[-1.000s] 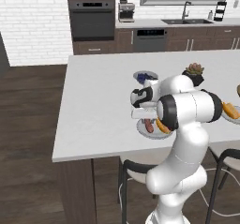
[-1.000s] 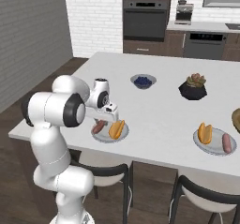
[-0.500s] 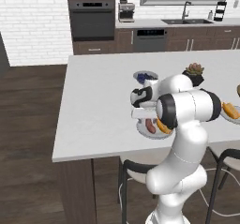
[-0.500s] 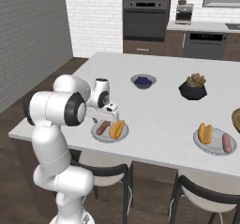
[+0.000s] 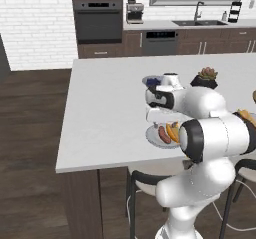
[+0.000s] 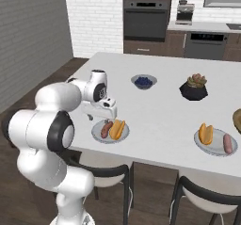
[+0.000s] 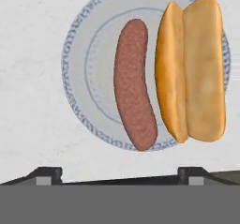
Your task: Place one bun and one sausage from the bowl on each plate.
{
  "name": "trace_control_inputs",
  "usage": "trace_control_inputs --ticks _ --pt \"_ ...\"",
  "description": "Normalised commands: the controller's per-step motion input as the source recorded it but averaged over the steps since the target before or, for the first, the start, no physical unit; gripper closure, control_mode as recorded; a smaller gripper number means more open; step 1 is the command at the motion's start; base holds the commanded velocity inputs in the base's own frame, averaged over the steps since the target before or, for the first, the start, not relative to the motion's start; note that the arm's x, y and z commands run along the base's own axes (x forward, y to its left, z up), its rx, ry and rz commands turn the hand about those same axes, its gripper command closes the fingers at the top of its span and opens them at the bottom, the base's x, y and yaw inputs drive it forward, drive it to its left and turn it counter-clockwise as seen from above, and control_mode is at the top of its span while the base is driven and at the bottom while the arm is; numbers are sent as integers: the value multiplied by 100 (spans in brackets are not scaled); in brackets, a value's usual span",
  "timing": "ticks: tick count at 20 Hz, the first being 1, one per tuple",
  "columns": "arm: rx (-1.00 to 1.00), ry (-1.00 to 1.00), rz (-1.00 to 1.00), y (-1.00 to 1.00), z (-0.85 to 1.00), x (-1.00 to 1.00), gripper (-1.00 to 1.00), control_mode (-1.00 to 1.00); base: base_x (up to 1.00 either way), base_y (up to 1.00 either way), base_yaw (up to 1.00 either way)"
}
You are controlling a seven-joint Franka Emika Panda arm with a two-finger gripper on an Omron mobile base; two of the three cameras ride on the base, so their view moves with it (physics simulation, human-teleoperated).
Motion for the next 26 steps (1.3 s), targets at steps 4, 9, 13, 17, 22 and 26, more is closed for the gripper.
trace_control_inputs --ticks 4,9,13,17,22,26 --pt "0 0 0 -6 86 -76 -100 -100 0 0 0" --pt "0 0 0 0 79 -54 -100 -100 0 0 0" --pt "0 -1 0 0 51 -63 -100 -100 0 0 0" --pt "0 0 0 0 43 -49 -100 -100 0 0 0" --pt "0 0 0 0 42 -19 -100 -100 0 0 0" --pt "0 -3 0 -1 22 -34 -100 -100 0 0 0"
